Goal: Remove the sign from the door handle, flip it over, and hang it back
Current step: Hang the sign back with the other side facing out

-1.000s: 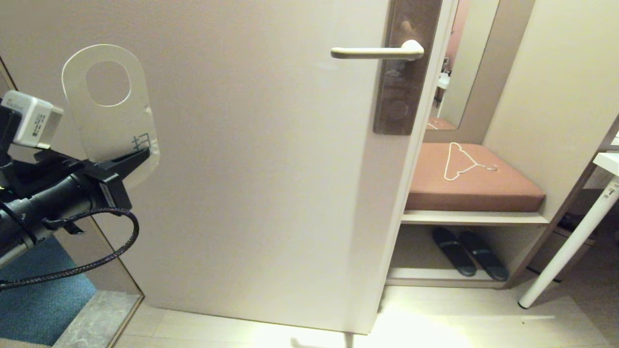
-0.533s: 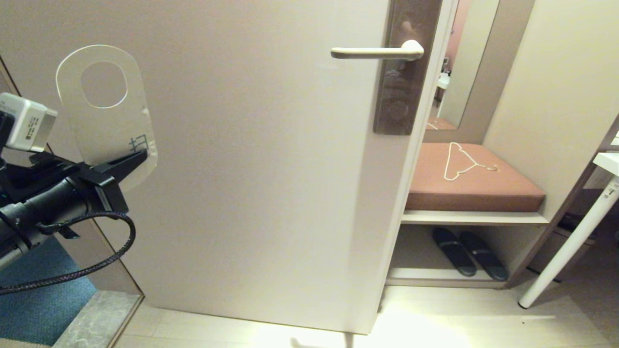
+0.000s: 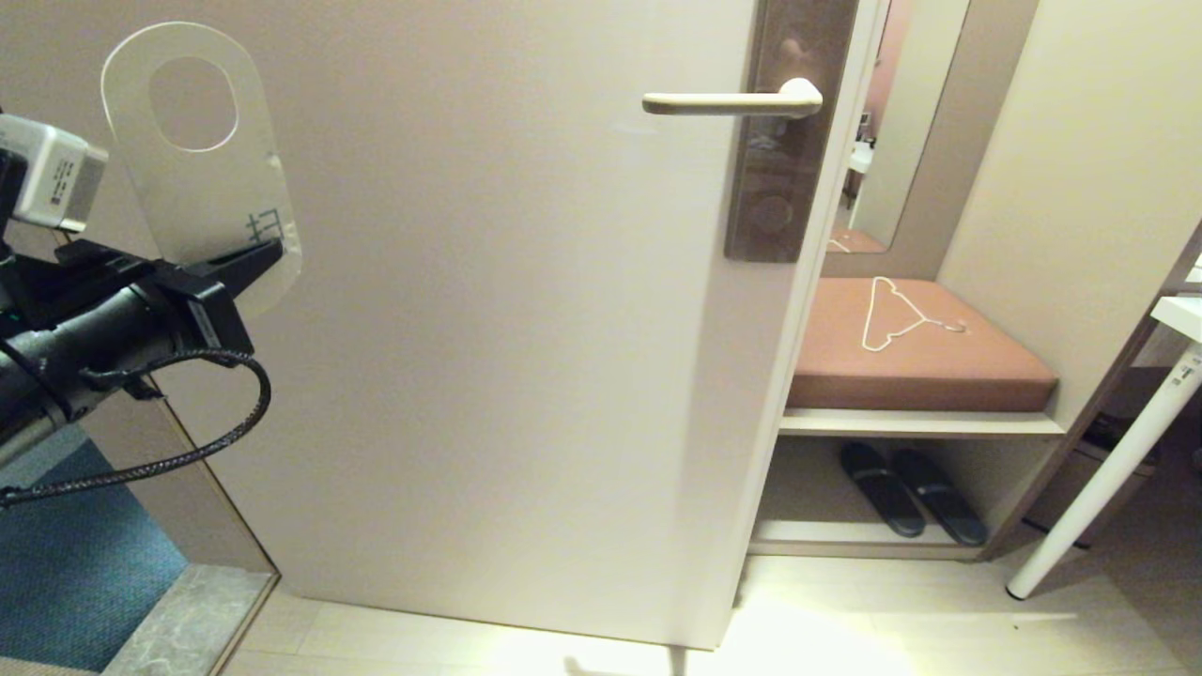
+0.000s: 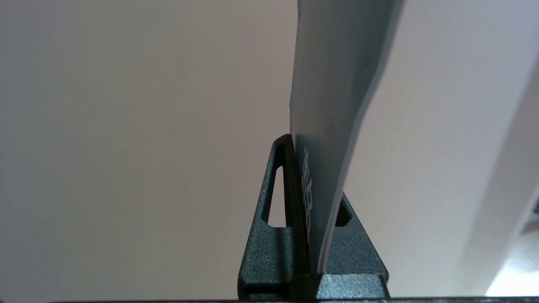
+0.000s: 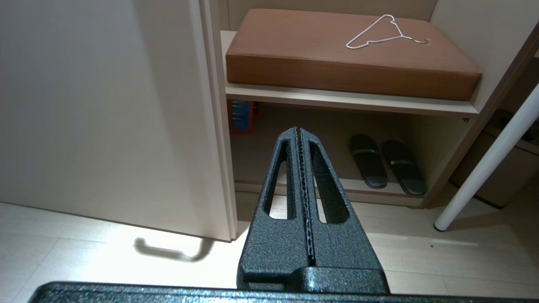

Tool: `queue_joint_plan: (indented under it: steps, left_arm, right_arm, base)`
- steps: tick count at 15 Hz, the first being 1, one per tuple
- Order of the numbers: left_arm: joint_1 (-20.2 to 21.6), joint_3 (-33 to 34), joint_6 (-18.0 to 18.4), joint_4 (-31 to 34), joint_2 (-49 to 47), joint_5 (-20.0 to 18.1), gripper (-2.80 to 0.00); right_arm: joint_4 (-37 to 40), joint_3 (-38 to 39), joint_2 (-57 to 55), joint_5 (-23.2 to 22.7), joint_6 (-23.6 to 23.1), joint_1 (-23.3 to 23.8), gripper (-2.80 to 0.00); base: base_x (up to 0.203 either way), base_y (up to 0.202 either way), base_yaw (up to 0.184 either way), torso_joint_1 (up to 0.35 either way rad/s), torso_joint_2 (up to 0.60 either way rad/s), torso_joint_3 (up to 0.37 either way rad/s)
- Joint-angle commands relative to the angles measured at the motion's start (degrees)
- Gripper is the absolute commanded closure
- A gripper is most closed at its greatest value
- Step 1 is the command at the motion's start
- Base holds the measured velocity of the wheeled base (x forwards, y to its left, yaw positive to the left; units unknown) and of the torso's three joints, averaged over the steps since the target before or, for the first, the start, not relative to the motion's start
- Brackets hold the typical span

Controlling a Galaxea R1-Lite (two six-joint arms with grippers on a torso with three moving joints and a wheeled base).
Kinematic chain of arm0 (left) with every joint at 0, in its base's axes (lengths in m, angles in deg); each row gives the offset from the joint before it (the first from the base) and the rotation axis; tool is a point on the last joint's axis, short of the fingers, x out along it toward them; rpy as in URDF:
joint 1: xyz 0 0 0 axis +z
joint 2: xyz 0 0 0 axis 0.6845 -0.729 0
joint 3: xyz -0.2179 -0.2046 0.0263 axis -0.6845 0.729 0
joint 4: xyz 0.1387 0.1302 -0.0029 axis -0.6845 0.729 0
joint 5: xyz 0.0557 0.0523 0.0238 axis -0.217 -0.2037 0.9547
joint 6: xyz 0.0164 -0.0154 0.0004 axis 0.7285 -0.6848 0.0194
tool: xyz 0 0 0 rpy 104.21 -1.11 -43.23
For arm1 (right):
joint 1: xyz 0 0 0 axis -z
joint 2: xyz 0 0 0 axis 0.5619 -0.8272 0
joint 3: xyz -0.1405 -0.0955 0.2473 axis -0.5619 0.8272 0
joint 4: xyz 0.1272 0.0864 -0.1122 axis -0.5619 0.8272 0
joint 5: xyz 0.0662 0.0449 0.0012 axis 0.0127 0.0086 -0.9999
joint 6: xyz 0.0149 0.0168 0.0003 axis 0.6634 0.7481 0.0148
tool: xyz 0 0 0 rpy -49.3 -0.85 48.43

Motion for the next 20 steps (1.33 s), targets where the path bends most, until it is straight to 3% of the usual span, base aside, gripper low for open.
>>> queue_joint_plan:
  steps: [1, 5, 12, 20]
  left_arm:
    - [-0.34, -3.23, 0.04, 0.14, -3.28, 0.00, 0.00]
    - [-3.82, -12.36, 0.14, 2.95, -8.63, 2.65, 0.00]
    - [-18.17, -25.17, 0.99, 11.87, -15.73, 12.55, 0.00]
    - [-30.24, -36.49, 0.40, 20.37, -24.08, 22.69, 0.00]
  right_arm:
    - [0.08, -0.01, 0.01, -0.04, 0.01, 0.00, 0.00]
    - [0.00, -0.01, 0.01, -0.04, 0.01, -0.06, 0.00]
    - [0.03, -0.01, 0.01, -0.04, 0.01, 0.00, 0.00]
    - [0.08, -0.01, 0.01, -0.04, 0.01, 0.00, 0.00]
  base:
    - [0.000, 0.000, 0.000, 0.000, 0.00, 0.000]
    - [0.000, 0.000, 0.000, 0.000, 0.00, 0.000]
    - [0.000, 0.000, 0.000, 0.000, 0.00, 0.000]
    - [0.000, 0.000, 0.000, 0.000, 0.00, 0.000]
